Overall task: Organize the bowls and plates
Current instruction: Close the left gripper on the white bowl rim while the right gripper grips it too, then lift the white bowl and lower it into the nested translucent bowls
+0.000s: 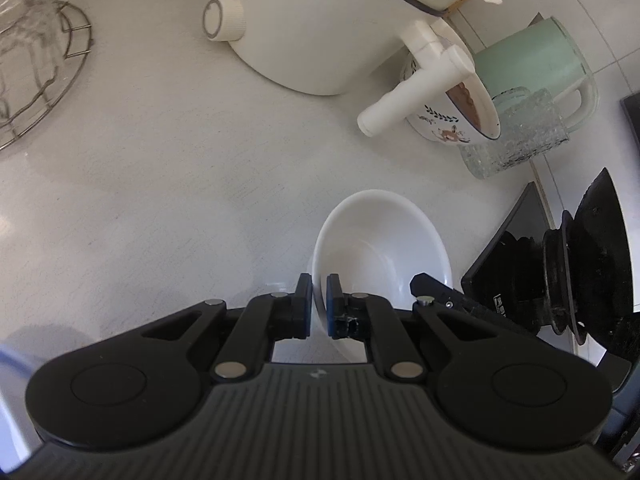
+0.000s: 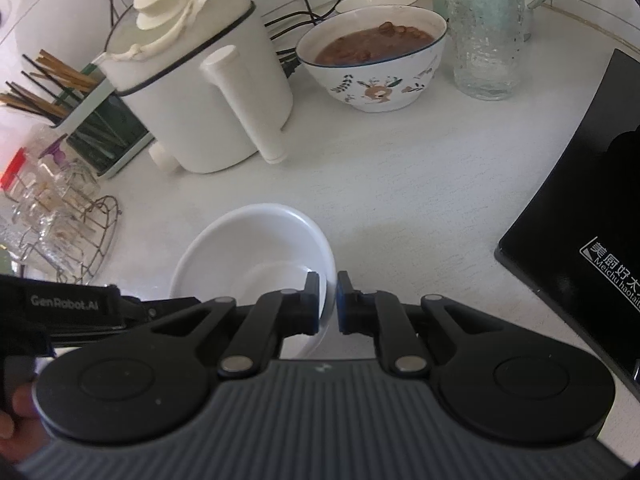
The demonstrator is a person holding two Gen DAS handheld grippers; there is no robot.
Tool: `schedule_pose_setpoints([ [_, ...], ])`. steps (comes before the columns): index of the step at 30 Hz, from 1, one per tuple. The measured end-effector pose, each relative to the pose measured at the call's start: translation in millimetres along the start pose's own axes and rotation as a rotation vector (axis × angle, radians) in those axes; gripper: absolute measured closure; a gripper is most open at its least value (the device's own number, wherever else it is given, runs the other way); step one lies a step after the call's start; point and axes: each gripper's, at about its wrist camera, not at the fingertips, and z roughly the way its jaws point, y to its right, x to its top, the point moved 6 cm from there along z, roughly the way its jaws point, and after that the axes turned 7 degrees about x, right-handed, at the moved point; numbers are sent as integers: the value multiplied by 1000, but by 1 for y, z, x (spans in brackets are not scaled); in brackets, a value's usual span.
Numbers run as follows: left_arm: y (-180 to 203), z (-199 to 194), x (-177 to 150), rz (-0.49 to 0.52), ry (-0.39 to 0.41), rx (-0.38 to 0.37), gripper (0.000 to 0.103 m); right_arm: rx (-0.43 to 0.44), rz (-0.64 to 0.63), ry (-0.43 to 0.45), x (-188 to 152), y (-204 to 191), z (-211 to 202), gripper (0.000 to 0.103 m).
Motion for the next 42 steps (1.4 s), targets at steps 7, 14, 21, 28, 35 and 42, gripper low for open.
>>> schedule_pose_setpoints([
  [7, -10, -15, -14, -28, -27, -5, 95, 28, 50, -22, -10, -11, -11, 92],
  [14, -20, -49, -14, -19, -20, -31, 95, 56, 67, -6, -13, -30, -28, 92],
  [21, -36, -88, -23, -64, -5, -53, 95, 80, 47, -20, -17, -56, -54, 92],
  [28, -59, -121, -46, -123, 4, -48, 95, 132, 38, -94, -34, -77, -71, 92],
  [35, -75, -156, -55, -151, 67, -37, 95, 182, -48, -129, -36, -105, -84, 92],
  [42, -87, -191, -62, -188, 158, 1, 95, 250, -152, -134, -30, -136, -89, 92],
])
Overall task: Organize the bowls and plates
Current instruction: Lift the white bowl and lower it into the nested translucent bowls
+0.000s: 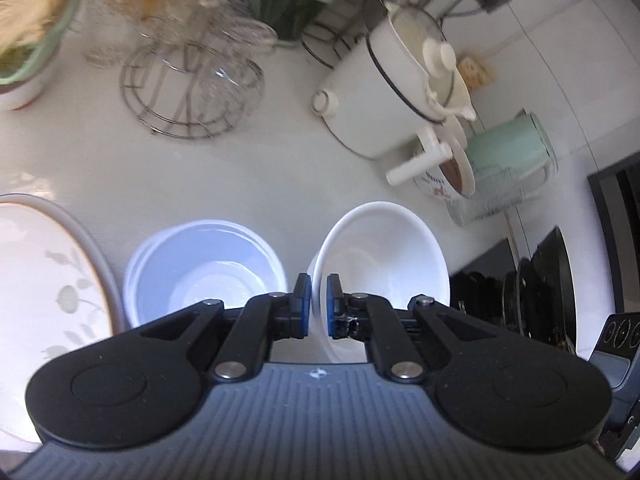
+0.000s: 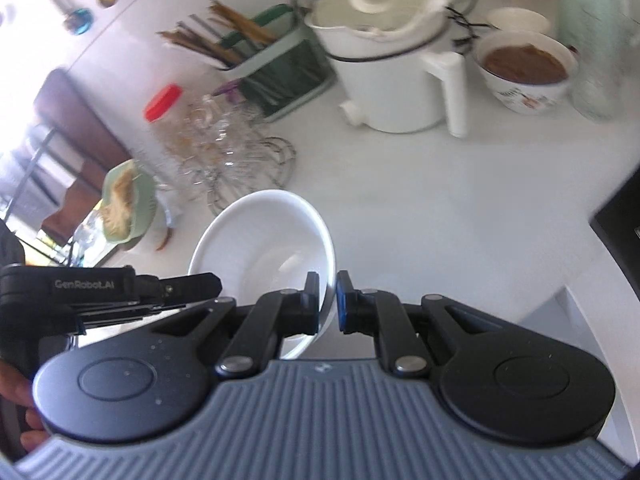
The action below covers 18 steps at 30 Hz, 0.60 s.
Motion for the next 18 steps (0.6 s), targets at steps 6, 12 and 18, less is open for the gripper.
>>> schedule_pose_setpoints([
  [6, -18, -16, 0, -65, 108, 60, 95, 51, -64, -39, 6, -20, 16, 92],
  [12, -48, -20, -10, -167, 141, 103, 95, 73, -175, -100, 3, -46, 40, 91],
  [18, -62, -33, -15, -235, 179, 101, 94, 103, -215, -117, 7, -58, 46, 91],
])
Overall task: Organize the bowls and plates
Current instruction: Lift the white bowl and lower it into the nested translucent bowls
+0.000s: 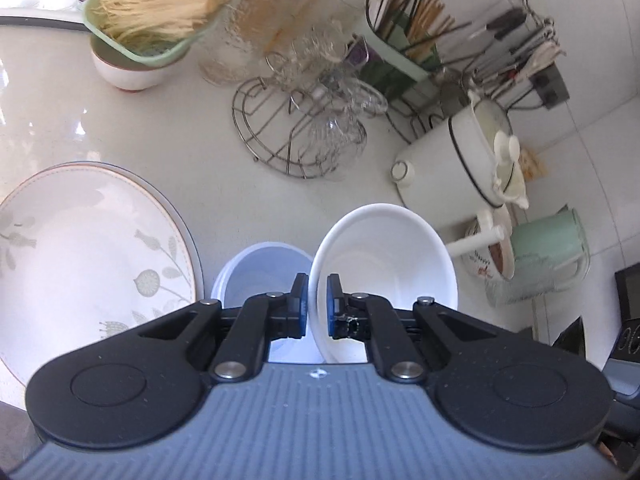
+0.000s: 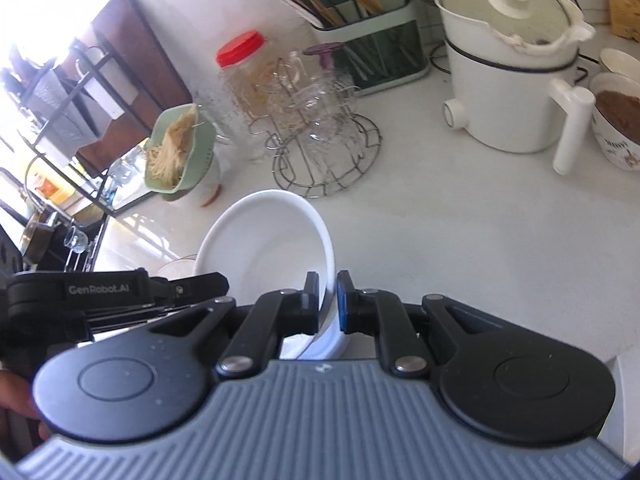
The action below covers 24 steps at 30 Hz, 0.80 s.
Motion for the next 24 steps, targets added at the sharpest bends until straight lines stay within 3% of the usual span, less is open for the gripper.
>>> schedule_pose_setpoints([
  [5, -10, -2, -3, -19, 13, 41, 94, 22, -34, -23, 0, -5, 15, 91],
  [9, -24, 12, -10, -72, -30, 65, 94, -9, -71, -40, -8, -9, 31, 90],
  [11, -26, 18, -12, -52, -38, 92, 94, -26, -91, -61, -15, -9, 39, 89],
  [18, -35, 29, -14, -40, -76, 137, 93, -45, -36, -90, -25, 6, 47, 89],
  [20, -37, 30, -16, -44, -86, 123, 86, -50, -23, -82, -25, 10, 45, 86],
  [23, -37, 28, -15, -29, -80, 122, 66, -41, 9, -54, -23, 17, 41, 65],
  [24, -37, 27, -15, -20, -80, 117, 63, -35, 20, -43, -23, 19, 40, 62],
])
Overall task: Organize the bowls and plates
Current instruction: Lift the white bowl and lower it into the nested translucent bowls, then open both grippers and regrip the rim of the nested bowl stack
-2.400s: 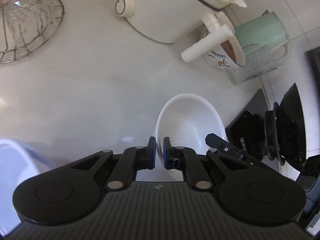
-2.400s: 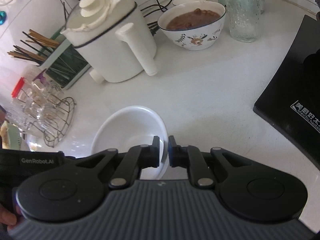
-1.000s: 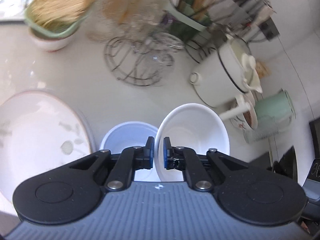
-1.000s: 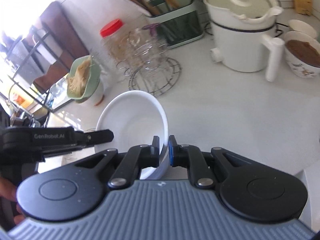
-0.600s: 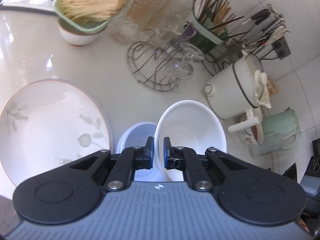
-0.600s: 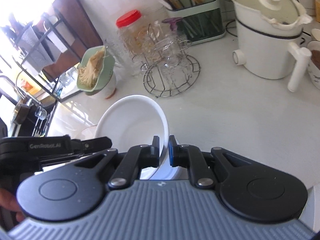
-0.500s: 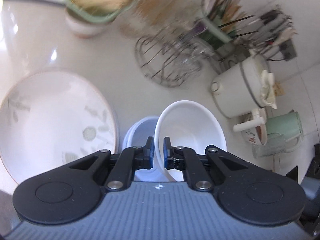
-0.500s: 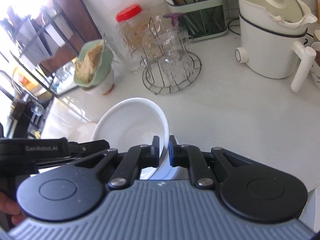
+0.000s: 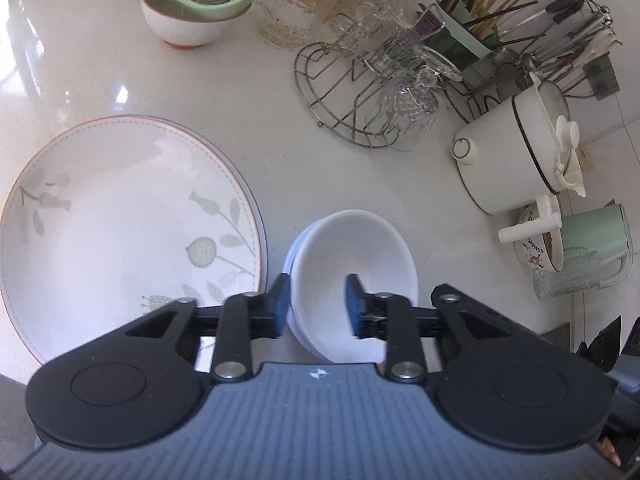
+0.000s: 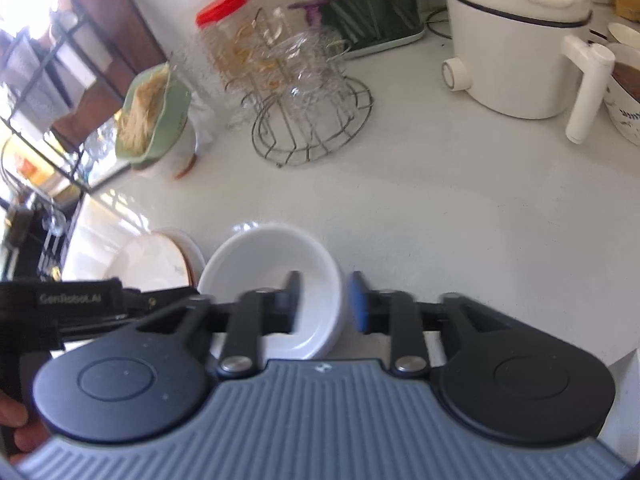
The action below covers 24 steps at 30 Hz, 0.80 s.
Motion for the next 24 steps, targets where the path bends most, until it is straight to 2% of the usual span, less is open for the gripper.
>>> schedule_pose_setpoints([
  [3, 2, -3, 2, 16, 18, -13, 60, 18, 47, -11, -1, 7, 4, 62],
  [6, 0, -5, 3, 15, 27, -14, 58, 34, 158, -82, -5, 19, 18, 62],
  [9, -3, -6, 2, 18, 23, -4, 58, 35, 164, -103, -9, 20, 27, 62],
  [18, -9, -7, 4, 48, 41, 22, 57, 56, 291, -132, -18, 27, 59, 63],
  [21, -8, -3, 5, 56, 37, 25, 57, 54, 302, -137, -21, 24, 68, 70],
  [24, -6, 2, 8, 70, 31, 27, 56, 47, 297, -147, -22, 25, 71, 83],
])
